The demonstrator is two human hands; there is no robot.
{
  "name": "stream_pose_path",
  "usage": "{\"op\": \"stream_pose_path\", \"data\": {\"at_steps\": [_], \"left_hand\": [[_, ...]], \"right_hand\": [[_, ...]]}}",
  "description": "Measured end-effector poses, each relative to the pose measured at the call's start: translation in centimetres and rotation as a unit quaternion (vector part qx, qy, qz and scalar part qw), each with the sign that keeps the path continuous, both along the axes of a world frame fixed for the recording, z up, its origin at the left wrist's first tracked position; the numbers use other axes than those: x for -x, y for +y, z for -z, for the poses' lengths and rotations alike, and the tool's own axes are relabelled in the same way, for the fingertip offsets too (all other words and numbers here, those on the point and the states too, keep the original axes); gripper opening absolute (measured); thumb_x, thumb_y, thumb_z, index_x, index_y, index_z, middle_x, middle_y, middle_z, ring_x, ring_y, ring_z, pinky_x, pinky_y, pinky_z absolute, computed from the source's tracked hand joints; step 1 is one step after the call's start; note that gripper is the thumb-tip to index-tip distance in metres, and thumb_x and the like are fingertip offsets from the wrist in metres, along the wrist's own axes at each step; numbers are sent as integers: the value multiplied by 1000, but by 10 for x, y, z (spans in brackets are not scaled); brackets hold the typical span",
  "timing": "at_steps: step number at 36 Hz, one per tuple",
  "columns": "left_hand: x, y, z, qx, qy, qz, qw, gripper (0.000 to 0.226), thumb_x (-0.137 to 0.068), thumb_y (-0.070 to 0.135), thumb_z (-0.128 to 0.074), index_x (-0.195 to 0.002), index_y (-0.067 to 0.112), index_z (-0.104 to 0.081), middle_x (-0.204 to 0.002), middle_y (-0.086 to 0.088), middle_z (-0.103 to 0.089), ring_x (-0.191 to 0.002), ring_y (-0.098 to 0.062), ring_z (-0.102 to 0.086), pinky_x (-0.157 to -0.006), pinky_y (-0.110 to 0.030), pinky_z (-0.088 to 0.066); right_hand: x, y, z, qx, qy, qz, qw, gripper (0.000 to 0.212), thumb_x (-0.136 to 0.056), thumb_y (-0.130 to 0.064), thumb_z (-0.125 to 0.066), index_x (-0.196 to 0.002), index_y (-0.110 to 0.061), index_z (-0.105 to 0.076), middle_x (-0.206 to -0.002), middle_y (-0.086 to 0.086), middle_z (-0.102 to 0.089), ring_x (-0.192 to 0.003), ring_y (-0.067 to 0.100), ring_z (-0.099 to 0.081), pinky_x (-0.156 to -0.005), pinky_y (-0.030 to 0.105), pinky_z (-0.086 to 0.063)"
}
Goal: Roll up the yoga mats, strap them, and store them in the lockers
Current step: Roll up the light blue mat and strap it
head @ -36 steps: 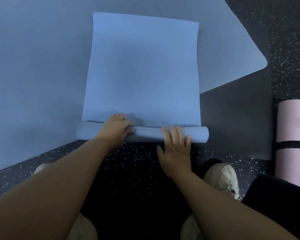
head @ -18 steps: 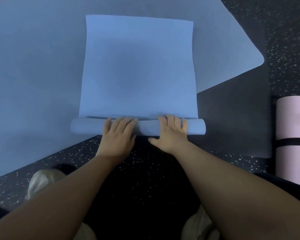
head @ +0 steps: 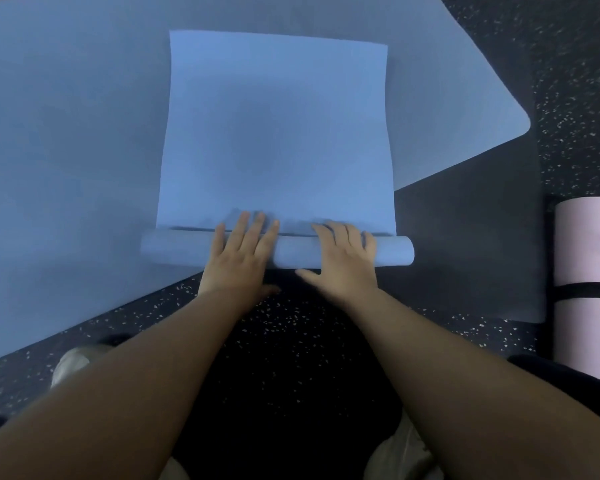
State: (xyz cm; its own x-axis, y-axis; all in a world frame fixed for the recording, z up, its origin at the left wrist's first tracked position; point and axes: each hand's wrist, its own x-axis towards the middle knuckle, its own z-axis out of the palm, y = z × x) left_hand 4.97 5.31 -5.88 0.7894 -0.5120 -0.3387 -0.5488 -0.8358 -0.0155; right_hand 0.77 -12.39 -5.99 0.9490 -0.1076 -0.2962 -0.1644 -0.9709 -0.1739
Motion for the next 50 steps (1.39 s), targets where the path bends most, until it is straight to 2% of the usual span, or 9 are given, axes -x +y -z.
{"op": "stream_pose_path", "data": {"at_steps": [3, 8, 16, 20, 25, 33, 37, 42, 50], "left_hand": [[-7, -3, -3, -1, 18, -9, 1000, 110, -82, 69, -52, -151, 20, 18, -162, -2, 13, -148, -23, 14, -117, -48, 5], [-21, -7, -5, 18, 29, -15, 999, 104, -82, 70, -51, -154, 22, 7, -163, 1, 4, -149, -20, 8, -118, -47, 2], [-35, -10, -3, 32, 50, -34, 998, 106, -77, 75, -52, -154, 27, 3, -162, 3, 6, -149, -19, 9, -118, -48, 2], [-50, -14, -5, 44, 65, -50, 996, 106, -73, 81, -49, -154, 31, 0, -162, 4, 3, -149, -18, 7, -117, -51, 1], [-60, -16, -9, 59, 69, -45, 995, 110, -70, 80, -53, -154, 31, -2, -162, 5, -3, -149, -17, 0, -117, -50, -5], [-49, -5, 13, 156, -141, 42, 977, 76, -68, 52, -76, -125, 6, -58, -126, -18, -61, -116, -37, -59, -94, -67, -39], [-34, -2, 20, 179, -204, 53, 961, 56, -81, 39, -64, -129, 12, -52, -131, -17, -57, -126, -38, -50, -102, -60, -33], [-21, -2, 24, 145, -169, 10, 975, 78, -77, 48, -68, -143, 16, -39, -139, -19, -48, -133, -42, -35, -108, -58, -15], [-43, -7, 18, 118, -125, 15, 985, 92, -63, 57, -78, -137, 11, -49, -121, -24, -56, -110, -46, -53, -98, -63, -35]], "right_hand": [[11, 8, 7, -12, -115, 23, 993, 64, -81, -52, -52, -128, -10, -56, -131, 12, -55, -120, 28, -44, -106, 50, -19], [31, 23, 12, 21, -160, 32, 986, 69, -70, -17, -59, -137, -10, -42, -138, 14, -53, -131, 32, -46, -110, 54, -29], [18, 26, 10, 22, -59, 53, 997, 80, -65, -26, -49, -143, -12, -36, -146, 12, -47, -138, 35, -39, -111, 57, -24], [-3, 19, 4, -25, -3, 41, 999, 93, -84, -43, -62, -156, -16, -10, -163, 7, -6, -150, 29, 6, -112, 48, 17], [-20, 9, -1, -51, 57, 29, 997, 93, -88, -49, -54, -155, -23, 5, -162, 2, 10, -147, 24, 21, -112, 48, 21], [-42, -3, -5, -72, 113, 16, 991, 91, -86, -45, -57, -154, -30, 2, -161, -5, 7, -147, 19, 17, -115, 44, 17], [-51, -7, -9, -76, 130, 22, 988, 87, -86, -44, -57, -153, -32, -4, -161, -7, 3, -148, 17, 13, -116, 43, 14], [-58, -8, -13, -78, 158, 28, 984, 88, -84, -48, -60, -153, -34, -6, -161, -8, 1, -149, 16, 10, -118, 44, 11], [-69, -10, -22, -87, 136, 35, 986, 87, -81, -49, -64, -151, -33, -15, -157, -6, -15, -146, 19, -9, -118, 44, 6]]}}
